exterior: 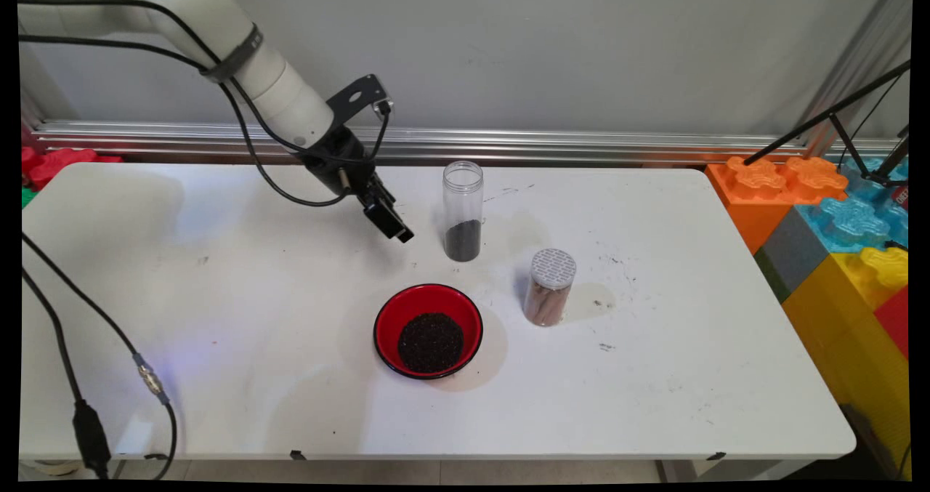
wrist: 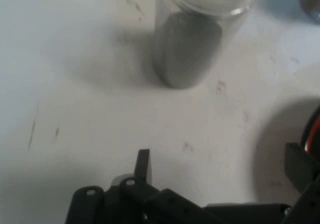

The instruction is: Pick up the black seasoning powder from the table

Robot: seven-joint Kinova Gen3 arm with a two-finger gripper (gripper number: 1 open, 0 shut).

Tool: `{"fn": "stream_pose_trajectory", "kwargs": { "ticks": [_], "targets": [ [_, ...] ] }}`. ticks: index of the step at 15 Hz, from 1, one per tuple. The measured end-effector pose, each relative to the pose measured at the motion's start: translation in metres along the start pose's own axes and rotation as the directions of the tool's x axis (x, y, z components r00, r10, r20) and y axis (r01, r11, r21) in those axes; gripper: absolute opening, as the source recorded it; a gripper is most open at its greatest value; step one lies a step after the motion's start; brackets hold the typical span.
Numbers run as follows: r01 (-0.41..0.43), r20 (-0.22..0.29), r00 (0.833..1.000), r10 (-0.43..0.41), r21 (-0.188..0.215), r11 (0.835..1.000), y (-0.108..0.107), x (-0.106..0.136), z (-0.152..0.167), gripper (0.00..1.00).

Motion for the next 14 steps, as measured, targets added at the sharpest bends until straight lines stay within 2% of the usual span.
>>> {"fn": "stream_pose_trajectory", "kwargs": {
  "ticks": [6,14],
  "targets": [
    [-0.053,-0.09,0.995,0.049,-0.033,0.998,-0.019,-0.004,0.017,1.0],
    [-0.125,-0.24,0.966,0.1,-0.093,0.988,-0.042,-0.018,0.041,1.0]
  ]
}}
